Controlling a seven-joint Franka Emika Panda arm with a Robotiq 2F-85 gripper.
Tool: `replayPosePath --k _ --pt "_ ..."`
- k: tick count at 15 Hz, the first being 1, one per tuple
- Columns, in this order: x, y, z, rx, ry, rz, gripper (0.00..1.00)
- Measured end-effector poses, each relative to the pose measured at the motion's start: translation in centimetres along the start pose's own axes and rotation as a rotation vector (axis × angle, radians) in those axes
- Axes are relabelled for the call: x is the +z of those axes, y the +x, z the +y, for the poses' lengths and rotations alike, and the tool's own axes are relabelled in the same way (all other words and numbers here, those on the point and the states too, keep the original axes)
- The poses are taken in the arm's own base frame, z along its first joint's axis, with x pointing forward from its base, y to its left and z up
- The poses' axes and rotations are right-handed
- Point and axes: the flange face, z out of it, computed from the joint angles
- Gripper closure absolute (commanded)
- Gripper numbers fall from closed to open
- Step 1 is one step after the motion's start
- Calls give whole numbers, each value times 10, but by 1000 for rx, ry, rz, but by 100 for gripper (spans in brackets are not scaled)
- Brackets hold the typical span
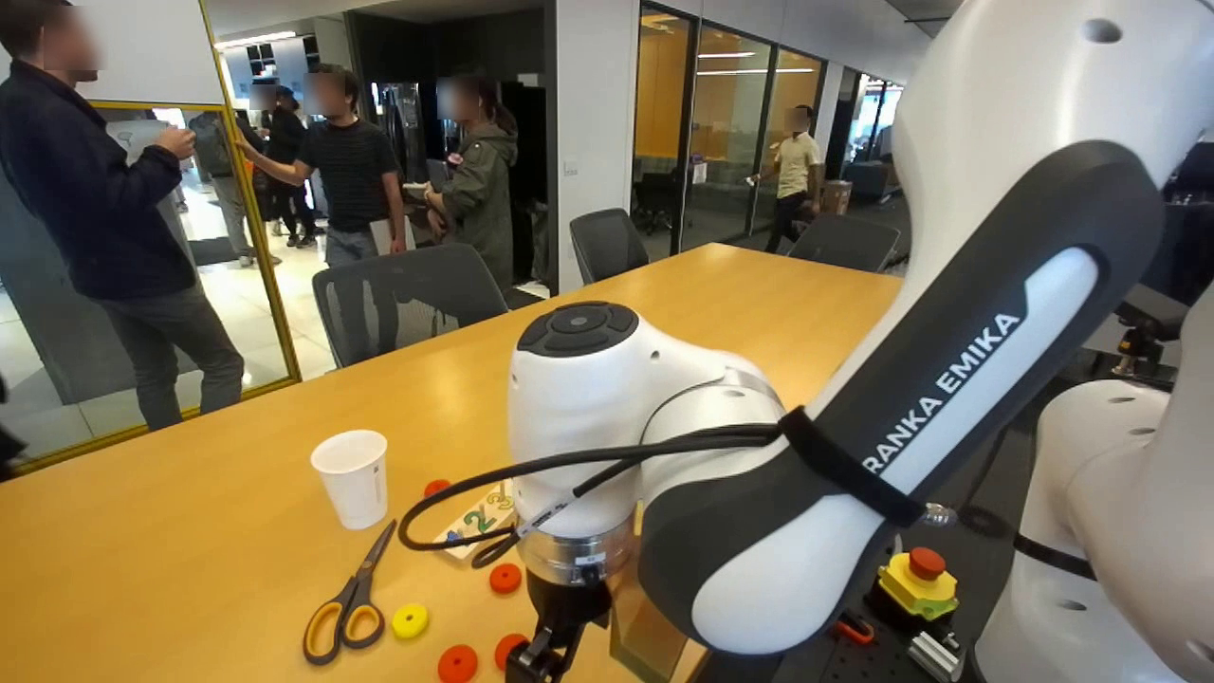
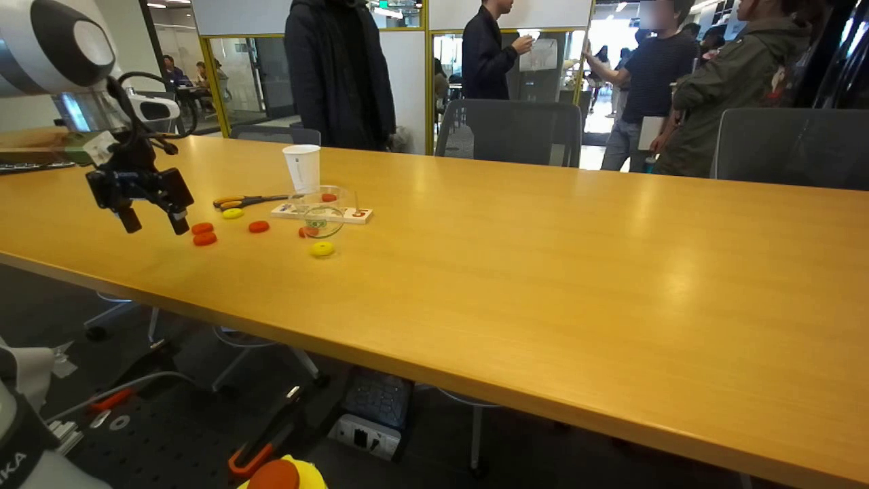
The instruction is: Put the yellow discs in the clear cup and the orange discs into the white cup
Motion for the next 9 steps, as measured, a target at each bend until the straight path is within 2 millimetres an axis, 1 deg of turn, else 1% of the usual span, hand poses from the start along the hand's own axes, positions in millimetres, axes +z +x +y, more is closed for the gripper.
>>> replayPosePath --k 5,9 --pt "8 23 -8 -101 42 44 0" --pt "22 45 -5 -138 59 26 0"
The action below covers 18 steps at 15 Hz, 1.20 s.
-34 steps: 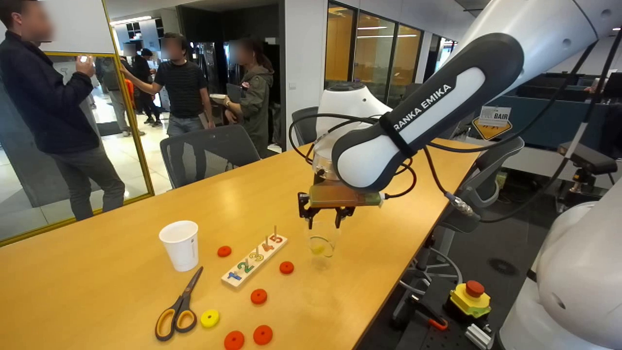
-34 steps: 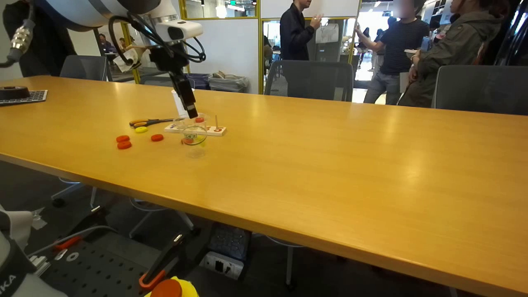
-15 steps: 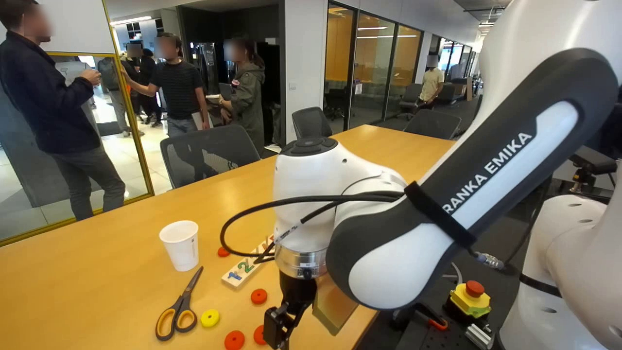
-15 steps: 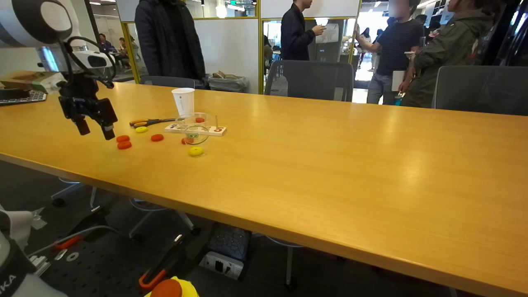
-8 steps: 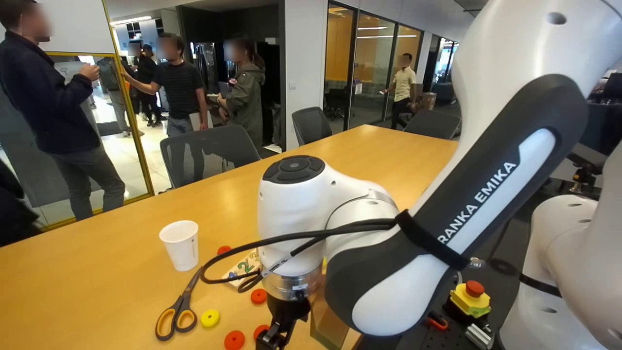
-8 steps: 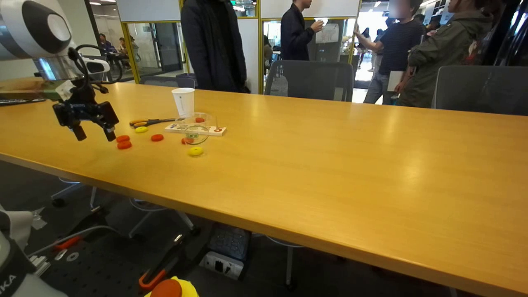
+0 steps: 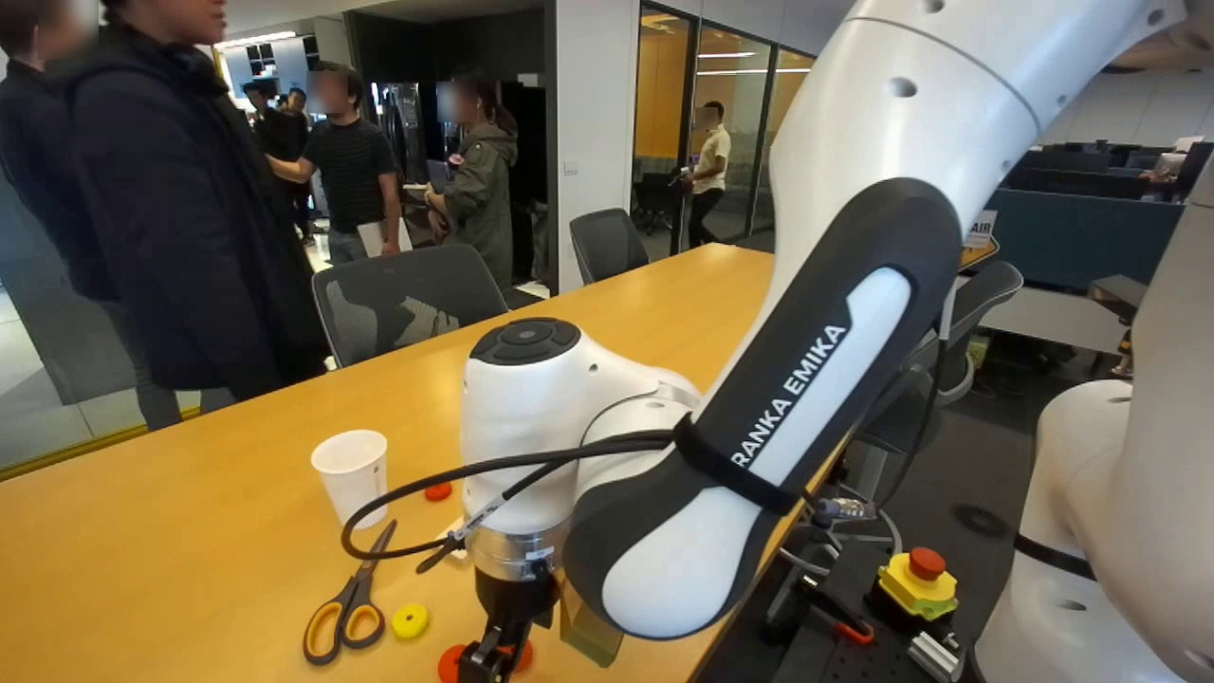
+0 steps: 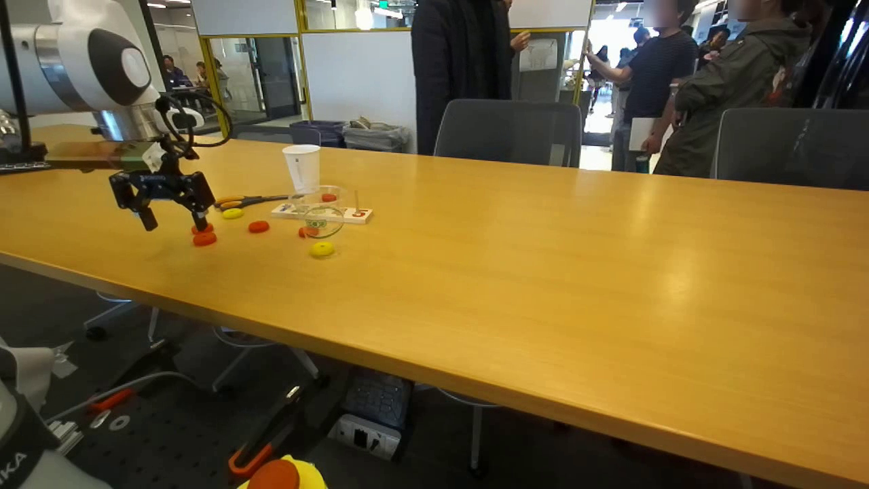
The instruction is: Put the yellow discs in the clear cup and the orange discs into the white cup
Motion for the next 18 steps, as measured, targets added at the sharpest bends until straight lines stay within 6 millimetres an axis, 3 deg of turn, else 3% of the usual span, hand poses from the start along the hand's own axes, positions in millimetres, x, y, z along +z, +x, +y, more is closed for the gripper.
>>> replayPosePath --k 10,12,18 --pt "31 29 21 -39 16 -45 0" --pt "33 31 23 -38 17 -48 27" --pt "28 36 27 -33 6 -57 73"
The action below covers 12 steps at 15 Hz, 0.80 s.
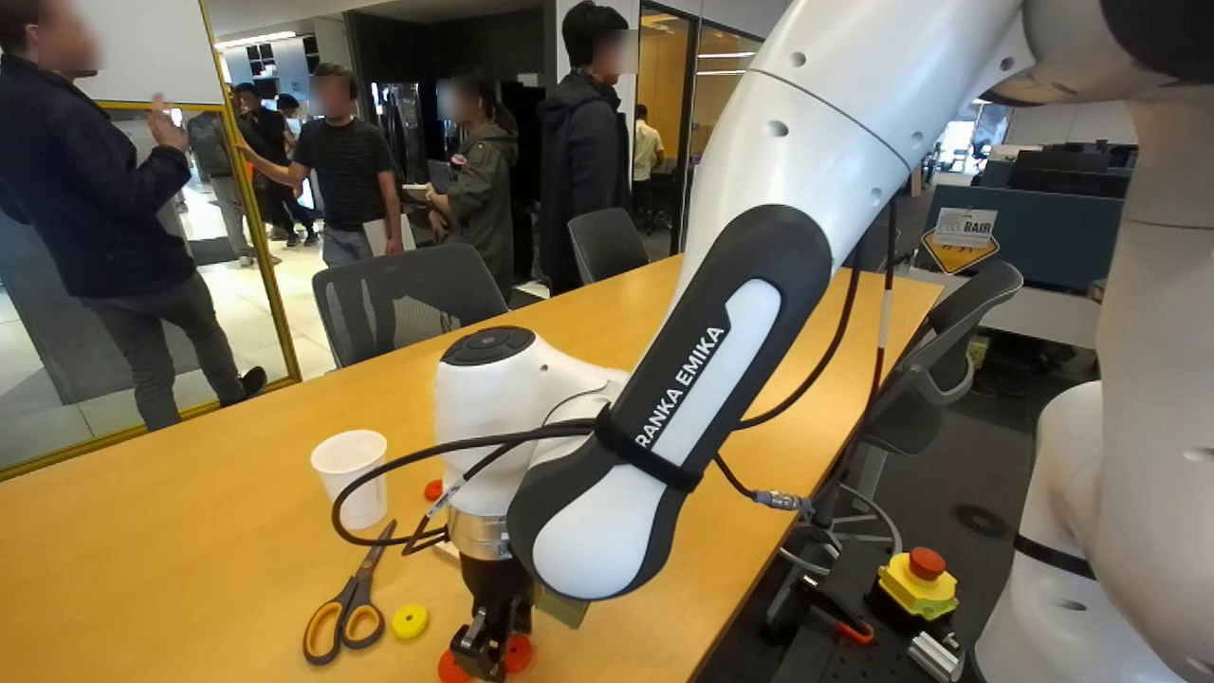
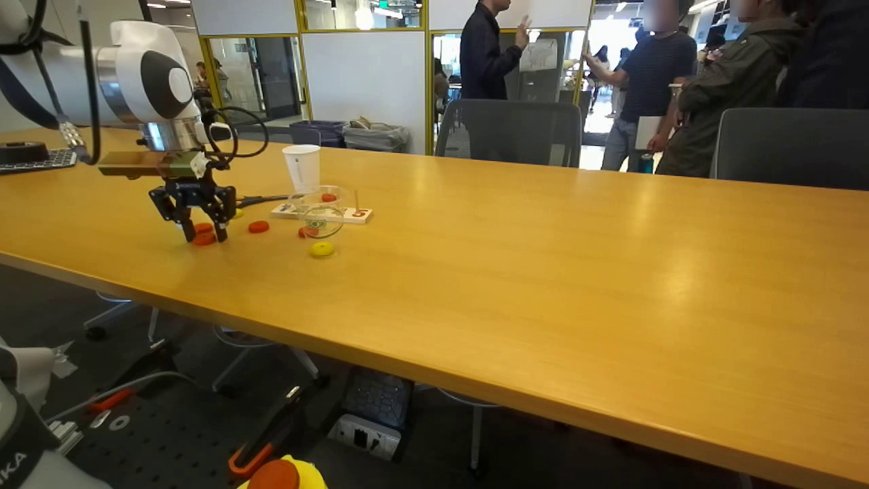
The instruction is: Put the yellow discs in the clear cup and the orange discs into the white cup
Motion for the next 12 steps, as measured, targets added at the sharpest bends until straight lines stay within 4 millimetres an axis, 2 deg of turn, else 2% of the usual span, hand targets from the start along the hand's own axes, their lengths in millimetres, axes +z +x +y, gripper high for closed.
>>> replayPosePath --k 1,3,6,9,12 --pt "-1 1 0 -1 -3 -5 80" --pt "-2 2 -1 -6 -9 -16 76" --pt "-7 6 -2 -17 -23 -14 76" --pt "-27 24 -4 -31 -32 35 76" --pt "-55 51 -7 -47 -39 110 76"
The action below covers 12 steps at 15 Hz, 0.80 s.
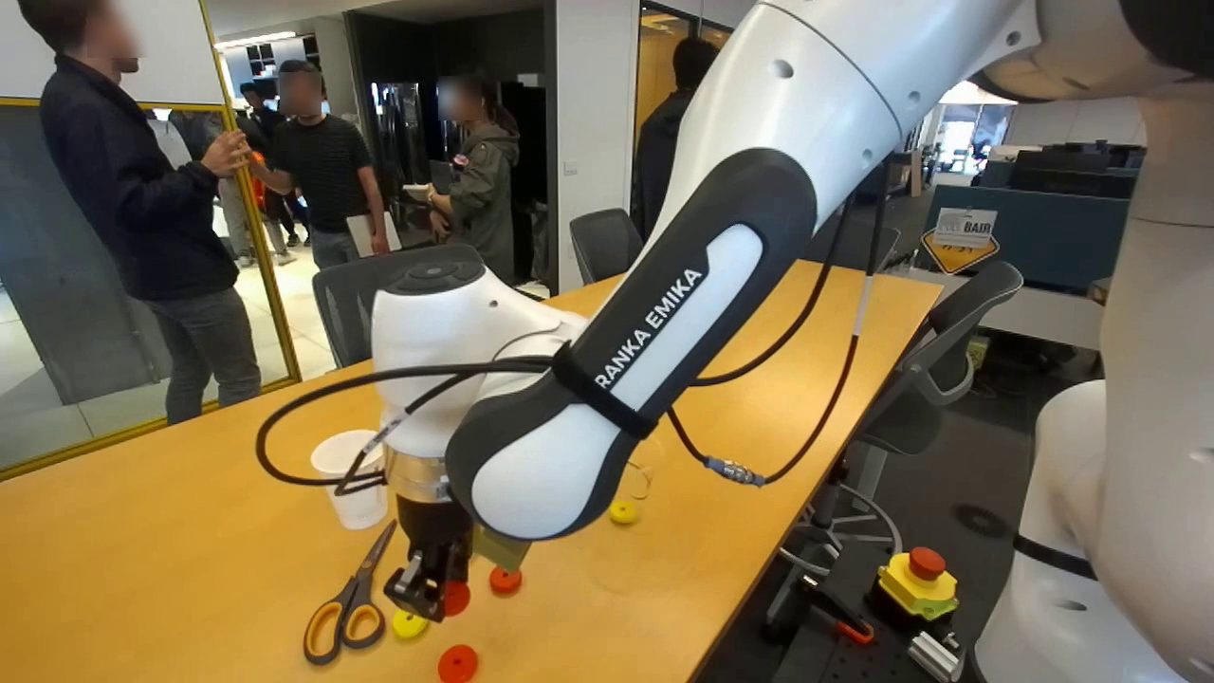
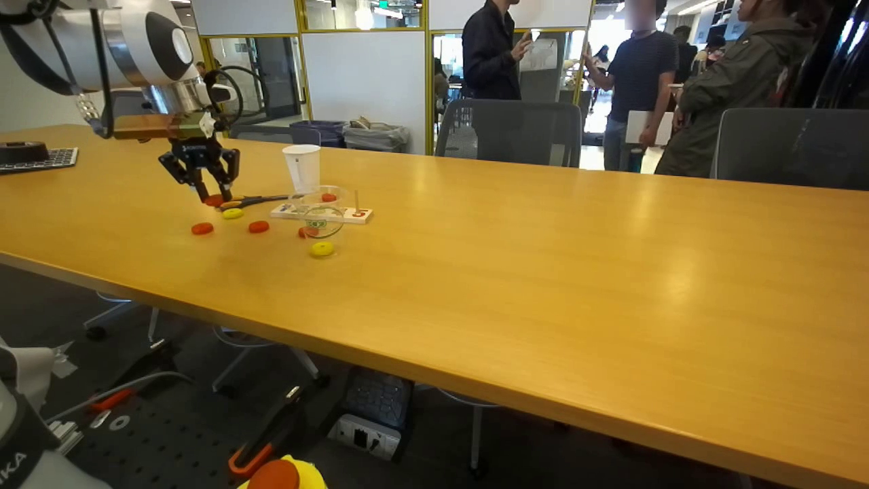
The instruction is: Put the yellow discs in the clear cup and the orange discs into the white cup
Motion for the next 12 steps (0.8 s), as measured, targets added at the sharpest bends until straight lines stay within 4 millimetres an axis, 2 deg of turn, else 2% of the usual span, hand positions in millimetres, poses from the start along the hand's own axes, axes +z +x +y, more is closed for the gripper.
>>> replayPosePath --k 7,9,12 --pt "-64 74 16 -44 -57 190 76" --pt "-69 90 21 -55 -70 217 76" --pt "-60 109 31 -71 -81 226 76"
